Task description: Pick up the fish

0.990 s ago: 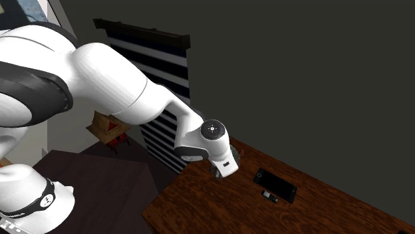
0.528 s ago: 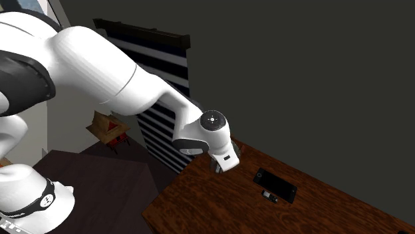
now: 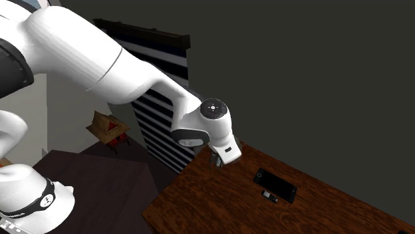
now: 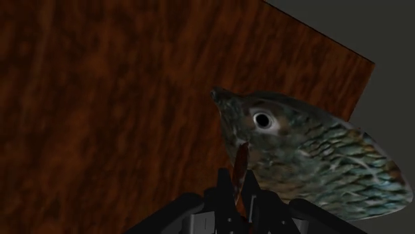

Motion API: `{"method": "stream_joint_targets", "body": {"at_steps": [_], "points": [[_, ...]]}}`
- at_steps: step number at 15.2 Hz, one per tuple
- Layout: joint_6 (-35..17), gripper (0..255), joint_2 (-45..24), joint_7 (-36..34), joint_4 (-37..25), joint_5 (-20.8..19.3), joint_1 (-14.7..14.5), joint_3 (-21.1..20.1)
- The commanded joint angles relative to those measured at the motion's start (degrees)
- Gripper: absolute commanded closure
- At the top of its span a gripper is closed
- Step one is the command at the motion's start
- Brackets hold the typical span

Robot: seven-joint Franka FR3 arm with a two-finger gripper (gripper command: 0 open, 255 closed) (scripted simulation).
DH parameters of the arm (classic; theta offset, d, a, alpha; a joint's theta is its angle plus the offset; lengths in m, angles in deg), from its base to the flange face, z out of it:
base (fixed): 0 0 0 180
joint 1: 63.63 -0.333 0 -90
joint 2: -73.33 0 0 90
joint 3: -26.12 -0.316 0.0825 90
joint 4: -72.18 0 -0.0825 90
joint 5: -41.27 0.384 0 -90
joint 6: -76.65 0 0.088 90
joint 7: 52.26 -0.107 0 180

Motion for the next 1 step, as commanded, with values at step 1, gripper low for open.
{"method": "stream_joint_targets", "body": {"at_steps": [1], "points": [[0.24,255,0.33,-0.08,0.06,-0.01,-0.01,0.0]]}}
